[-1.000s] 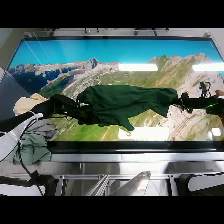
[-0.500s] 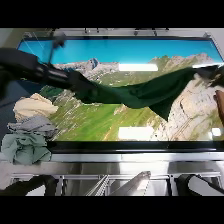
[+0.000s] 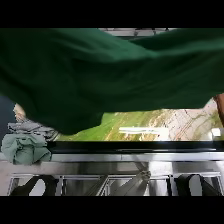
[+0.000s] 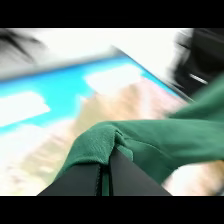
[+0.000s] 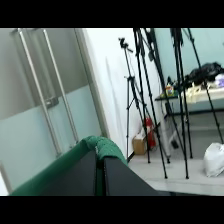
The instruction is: Fold the shirts.
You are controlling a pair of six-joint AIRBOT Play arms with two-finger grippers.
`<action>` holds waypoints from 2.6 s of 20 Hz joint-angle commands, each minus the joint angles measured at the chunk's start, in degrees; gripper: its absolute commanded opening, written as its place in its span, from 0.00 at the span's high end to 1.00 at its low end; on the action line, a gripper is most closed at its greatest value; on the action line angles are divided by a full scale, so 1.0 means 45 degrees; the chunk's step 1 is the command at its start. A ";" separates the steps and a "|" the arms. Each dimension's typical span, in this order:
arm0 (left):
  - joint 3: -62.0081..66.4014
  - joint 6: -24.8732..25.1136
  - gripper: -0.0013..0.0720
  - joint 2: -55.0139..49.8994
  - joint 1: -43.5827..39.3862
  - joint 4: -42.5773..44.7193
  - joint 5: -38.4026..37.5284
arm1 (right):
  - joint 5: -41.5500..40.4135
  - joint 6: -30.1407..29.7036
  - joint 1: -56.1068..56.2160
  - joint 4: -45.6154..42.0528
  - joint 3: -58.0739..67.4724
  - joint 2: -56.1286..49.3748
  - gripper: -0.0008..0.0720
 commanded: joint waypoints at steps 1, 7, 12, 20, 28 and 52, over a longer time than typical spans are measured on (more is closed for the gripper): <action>0.0010 -0.0053 0.95 -0.0126 0.1438 0.0078 0.0534 | -0.0253 0.0389 0.0432 -0.1185 0.0491 -0.0631 0.96; -0.3580 0.2234 0.95 -0.3983 -0.3327 0.1030 -0.0612 | -0.1341 0.0238 0.5139 -0.5348 -0.0670 -0.4575 0.96; -0.3604 0.2540 0.94 -0.8874 -0.5304 0.2278 -0.3021 | -0.4595 0.0272 0.6552 -0.7091 -0.0962 -0.9029 0.96; 0.0019 -0.0214 0.02 -1.2390 -0.3118 0.2220 0.0092 | -0.4337 0.1394 0.3551 -0.7310 -0.0928 -1.1288 0.22; -1.0948 -0.1030 0.02 -0.7106 -0.2589 0.4061 -0.0097 | 0.0005 0.1311 0.0471 -0.7329 -0.1943 -1.1084 0.50; -1.6048 0.1540 0.94 -0.7087 -0.6324 0.1098 -0.4818 | 0.1137 0.0889 0.0335 -0.6897 -0.2370 -1.1060 0.50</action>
